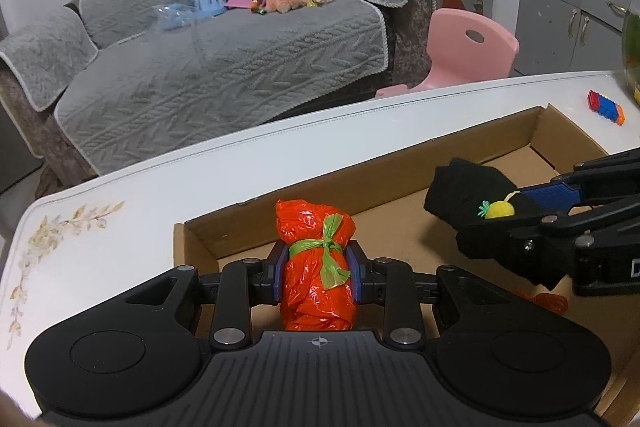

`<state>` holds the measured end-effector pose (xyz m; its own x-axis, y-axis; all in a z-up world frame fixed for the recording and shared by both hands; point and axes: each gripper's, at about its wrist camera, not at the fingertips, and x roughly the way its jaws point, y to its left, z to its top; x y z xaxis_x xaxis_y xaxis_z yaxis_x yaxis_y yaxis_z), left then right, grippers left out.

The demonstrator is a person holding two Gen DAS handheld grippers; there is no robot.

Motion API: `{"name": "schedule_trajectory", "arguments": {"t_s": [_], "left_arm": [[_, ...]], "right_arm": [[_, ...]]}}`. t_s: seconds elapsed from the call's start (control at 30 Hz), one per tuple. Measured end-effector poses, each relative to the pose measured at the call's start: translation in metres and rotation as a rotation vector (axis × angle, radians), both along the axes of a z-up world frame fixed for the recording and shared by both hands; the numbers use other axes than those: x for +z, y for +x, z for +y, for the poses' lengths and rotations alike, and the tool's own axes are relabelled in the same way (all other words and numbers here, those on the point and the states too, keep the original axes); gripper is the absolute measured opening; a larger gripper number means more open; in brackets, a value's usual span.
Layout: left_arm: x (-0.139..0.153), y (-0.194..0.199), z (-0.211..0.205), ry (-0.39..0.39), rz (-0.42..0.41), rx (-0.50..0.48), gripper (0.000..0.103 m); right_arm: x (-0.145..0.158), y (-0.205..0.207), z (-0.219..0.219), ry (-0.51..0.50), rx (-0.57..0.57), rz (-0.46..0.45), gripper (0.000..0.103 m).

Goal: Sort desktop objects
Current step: 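Carry the orange bag and black sock over the cardboard tray with both tools, then open both tools to release the orange bag and black sock into the tray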

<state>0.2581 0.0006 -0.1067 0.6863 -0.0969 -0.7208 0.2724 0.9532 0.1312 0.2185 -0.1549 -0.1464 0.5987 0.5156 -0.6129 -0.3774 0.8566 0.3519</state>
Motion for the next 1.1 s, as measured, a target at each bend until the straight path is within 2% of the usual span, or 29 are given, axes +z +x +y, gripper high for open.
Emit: {"name": "schedule_trajectory", "arguments": {"t_s": [0.33, 0.63, 0.73, 0.8, 1.03, 1.07, 1.1], "left_arm": [[0.006, 0.0, -0.004, 0.001, -0.046, 0.011, 0.036], [0.0, 0.005, -0.006, 0.003, -0.021, 0.019, 0.038], [0.001, 0.005, -0.003, 0.003, -0.026, 0.042, 0.044], [0.002, 0.001, -0.001, 0.008, -0.046, 0.052, 0.07], [0.013, -0.015, -0.008, 0.054, -0.129, 0.041, 0.085], [0.014, -0.018, -0.01, 0.066, -0.145, 0.042, 0.088], [0.016, -0.021, -0.011, 0.076, -0.161, 0.044, 0.089]], "right_arm": [[-0.002, 0.0, -0.005, 0.008, -0.019, 0.002, 0.031], [-0.004, 0.002, -0.002, -0.003, -0.009, 0.013, 0.031], [-0.004, 0.002, -0.002, -0.009, -0.009, 0.013, 0.032], [-0.003, 0.001, -0.001, -0.023, -0.008, 0.008, 0.032], [0.0, -0.003, 0.001, -0.035, -0.016, -0.007, 0.037], [0.001, -0.004, 0.0, -0.033, -0.018, -0.013, 0.04], [0.003, -0.005, -0.001, -0.031, -0.02, -0.018, 0.051]]}}
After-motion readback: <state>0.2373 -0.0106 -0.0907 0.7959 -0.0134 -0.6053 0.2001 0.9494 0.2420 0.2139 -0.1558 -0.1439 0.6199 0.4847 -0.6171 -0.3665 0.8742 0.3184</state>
